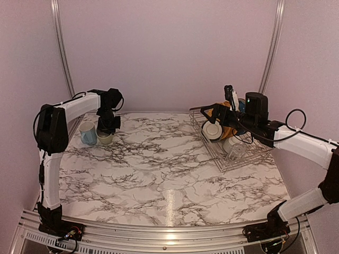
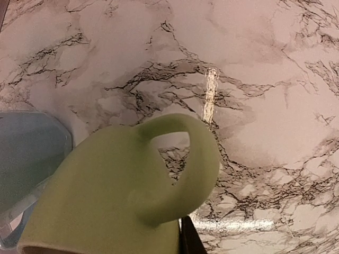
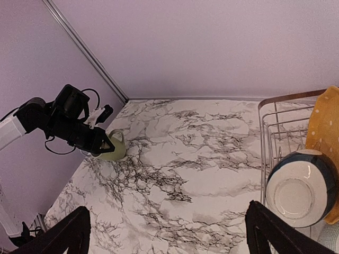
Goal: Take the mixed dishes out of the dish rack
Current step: Place the cup at the corner of the board.
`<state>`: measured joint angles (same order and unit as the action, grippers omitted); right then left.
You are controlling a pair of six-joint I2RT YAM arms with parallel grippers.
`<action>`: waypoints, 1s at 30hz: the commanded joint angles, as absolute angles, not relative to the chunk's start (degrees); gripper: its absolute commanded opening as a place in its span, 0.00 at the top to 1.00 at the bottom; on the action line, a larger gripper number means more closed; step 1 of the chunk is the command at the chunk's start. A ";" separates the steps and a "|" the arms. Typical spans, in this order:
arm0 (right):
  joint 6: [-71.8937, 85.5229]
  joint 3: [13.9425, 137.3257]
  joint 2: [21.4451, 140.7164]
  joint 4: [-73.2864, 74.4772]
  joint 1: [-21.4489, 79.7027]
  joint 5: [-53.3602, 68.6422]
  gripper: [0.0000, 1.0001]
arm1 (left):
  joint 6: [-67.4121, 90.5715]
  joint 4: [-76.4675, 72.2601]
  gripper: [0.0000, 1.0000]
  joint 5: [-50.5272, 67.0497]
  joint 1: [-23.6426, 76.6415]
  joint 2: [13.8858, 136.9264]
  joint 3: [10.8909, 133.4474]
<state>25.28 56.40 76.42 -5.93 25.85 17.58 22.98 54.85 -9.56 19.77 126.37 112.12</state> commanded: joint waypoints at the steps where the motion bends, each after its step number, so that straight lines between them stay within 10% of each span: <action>1: 25.58 56.25 75.24 -6.43 25.71 17.14 0.01 | 22.84 56.41 0.95 -12.48 19.22 126.70 113.98; 30: 26.17 55.94 76.28 -7.22 25.73 17.75 0.02 | 20.83 56.42 0.67 -11.53 17.67 123.75 114.03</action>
<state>25.56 56.27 76.42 -6.00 25.85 17.61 21.43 55.18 -10.98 17.85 126.69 112.33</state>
